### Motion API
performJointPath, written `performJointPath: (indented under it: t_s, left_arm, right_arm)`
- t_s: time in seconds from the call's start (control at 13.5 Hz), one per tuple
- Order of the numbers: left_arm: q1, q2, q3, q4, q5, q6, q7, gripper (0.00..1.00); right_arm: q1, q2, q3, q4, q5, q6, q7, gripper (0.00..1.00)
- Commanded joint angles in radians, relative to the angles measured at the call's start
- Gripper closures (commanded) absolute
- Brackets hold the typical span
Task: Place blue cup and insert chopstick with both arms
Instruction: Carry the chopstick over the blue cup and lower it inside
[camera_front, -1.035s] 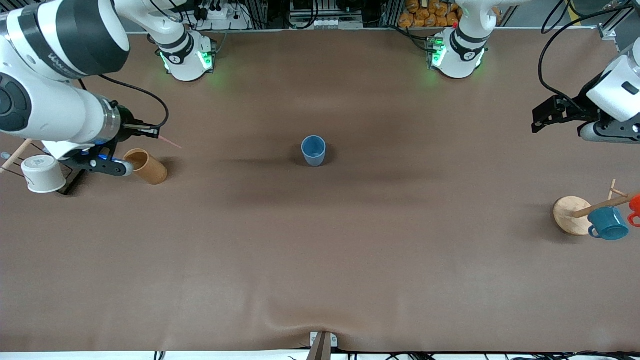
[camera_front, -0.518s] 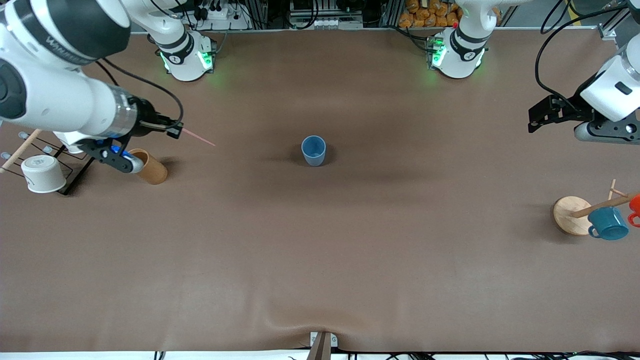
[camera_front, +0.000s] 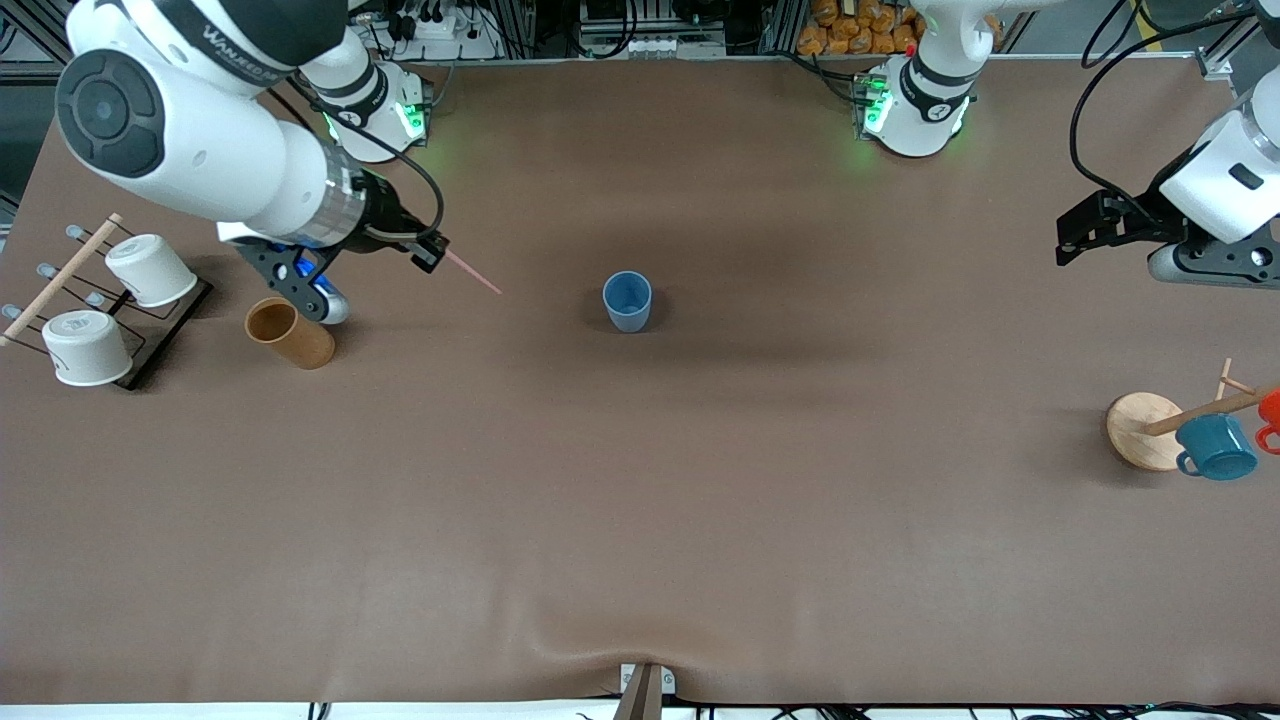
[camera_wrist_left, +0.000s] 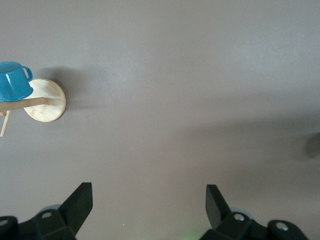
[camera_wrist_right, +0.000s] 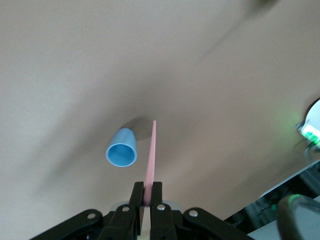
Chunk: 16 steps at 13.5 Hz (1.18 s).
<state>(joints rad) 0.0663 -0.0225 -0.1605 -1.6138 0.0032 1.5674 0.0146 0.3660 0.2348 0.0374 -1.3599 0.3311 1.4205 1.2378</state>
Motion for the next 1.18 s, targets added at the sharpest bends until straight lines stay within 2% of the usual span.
performJointPath:
  t_s: [0.0,0.3,0.67,1.11]
  left_arm:
    - [0.004,-0.019,-0.007,-0.014,0.020,0.010,-0.005,0.00]
    - [0.006,-0.019,-0.005,-0.015,0.020,0.010,-0.005,0.00]
    - [0.007,-0.019,-0.005,-0.015,0.020,0.010,-0.004,0.00]
    - [0.009,-0.022,-0.004,-0.018,0.018,0.008,0.004,0.00]
  right_arm:
    - [0.011,0.000,-0.008,-0.013,0.078,0.043,0.112,1.00]
    - [0.082,-0.002,-0.008,-0.067,0.083,0.153,0.233,1.00]
    - [0.191,-0.002,-0.008,-0.169,0.083,0.291,0.287,1.00]
    - [0.225,0.000,-0.010,-0.199,0.078,0.328,0.296,1.00]
